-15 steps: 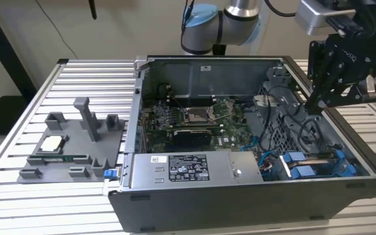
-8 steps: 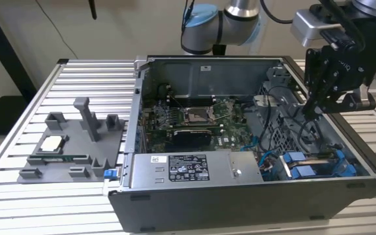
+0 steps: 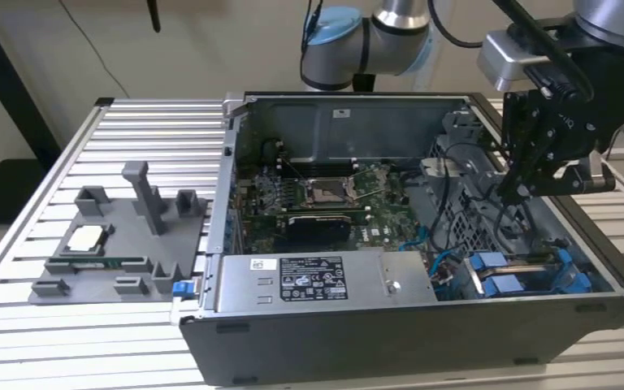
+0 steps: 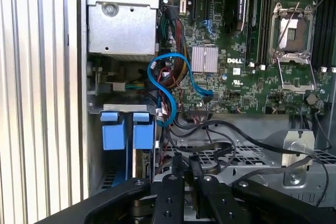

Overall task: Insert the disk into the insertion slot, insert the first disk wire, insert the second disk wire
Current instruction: 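Insert the second disk wire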

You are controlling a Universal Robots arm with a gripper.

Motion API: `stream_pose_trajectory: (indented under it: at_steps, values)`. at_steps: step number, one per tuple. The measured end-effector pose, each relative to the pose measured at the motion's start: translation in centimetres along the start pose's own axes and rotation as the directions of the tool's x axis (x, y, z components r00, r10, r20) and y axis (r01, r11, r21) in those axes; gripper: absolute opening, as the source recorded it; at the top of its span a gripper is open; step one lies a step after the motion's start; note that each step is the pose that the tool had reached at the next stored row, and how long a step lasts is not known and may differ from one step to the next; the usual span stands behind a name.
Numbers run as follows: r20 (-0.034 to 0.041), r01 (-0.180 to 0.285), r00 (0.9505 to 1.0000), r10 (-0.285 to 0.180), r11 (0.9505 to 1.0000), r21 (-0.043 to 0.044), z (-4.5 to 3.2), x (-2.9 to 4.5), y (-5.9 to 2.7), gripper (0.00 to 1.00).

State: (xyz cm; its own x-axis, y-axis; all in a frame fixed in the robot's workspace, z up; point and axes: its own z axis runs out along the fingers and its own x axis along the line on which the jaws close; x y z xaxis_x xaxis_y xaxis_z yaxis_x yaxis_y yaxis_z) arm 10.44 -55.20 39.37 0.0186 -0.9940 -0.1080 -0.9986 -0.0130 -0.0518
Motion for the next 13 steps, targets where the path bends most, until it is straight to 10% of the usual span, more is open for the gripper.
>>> stream_pose_trajectory:
  at_steps: [13]
  values:
    - [0.0002,0.0,1.0,0.0,1.0,0.0,1.5,0.34,-0.17,0.16]
